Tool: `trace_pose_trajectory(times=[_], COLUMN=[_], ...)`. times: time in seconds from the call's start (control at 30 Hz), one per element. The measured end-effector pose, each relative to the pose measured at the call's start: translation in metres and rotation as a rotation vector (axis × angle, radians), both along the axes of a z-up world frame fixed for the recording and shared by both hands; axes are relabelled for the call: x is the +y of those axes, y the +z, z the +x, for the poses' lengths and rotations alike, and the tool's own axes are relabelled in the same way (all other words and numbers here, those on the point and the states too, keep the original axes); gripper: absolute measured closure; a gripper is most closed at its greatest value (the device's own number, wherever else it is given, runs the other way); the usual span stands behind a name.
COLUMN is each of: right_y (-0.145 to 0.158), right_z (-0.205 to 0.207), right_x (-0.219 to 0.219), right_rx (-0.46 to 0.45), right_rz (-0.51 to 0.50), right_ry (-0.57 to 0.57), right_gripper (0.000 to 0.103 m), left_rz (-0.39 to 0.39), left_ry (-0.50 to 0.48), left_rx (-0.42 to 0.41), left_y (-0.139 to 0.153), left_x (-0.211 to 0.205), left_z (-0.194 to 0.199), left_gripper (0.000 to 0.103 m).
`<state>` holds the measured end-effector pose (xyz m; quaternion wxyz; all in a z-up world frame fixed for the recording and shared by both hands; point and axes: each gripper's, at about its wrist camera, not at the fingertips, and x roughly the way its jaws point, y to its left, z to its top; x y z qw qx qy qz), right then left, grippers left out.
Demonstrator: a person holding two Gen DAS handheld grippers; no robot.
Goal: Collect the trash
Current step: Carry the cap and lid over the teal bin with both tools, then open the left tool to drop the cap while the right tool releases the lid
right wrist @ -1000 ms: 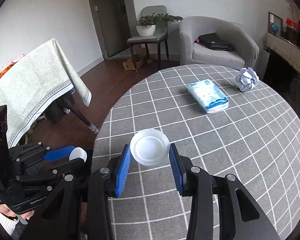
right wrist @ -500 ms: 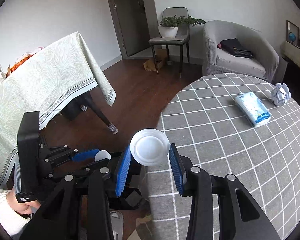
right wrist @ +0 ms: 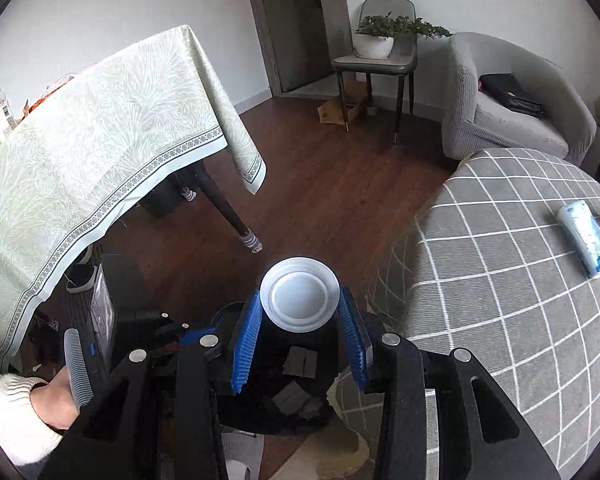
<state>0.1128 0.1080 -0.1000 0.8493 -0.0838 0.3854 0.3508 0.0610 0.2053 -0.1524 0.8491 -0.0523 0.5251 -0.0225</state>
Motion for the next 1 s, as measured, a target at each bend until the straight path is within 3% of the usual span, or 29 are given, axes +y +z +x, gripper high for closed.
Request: trace_pose_trajectory(times=[0.5, 0.8, 1.0], right_y=[-0.037, -0.058, -0.080], right_z=[0.010, 0.012, 0.015], right_x=[0.044, 0.067, 0.081], right_rx=[0.071, 0.108, 0.146], right_rz=[-0.086, -0.135, -0.178], right_ry=[0.046, 0.076, 0.083], right_gripper=[0.063, 0.063, 0.063], left_rz=[-0.013, -0.033, -0.028], left_ry=[-0.029, -0.012, 0.023], left_rx=[0.152, 0.084, -0.030], left_y=[-0.048, -0.026, 0.006], left_x=[0.017, 0.035, 0.050], left_z=[-0.010, -0.019, -0.026], left_gripper=[0.070, 0.052, 0.045])
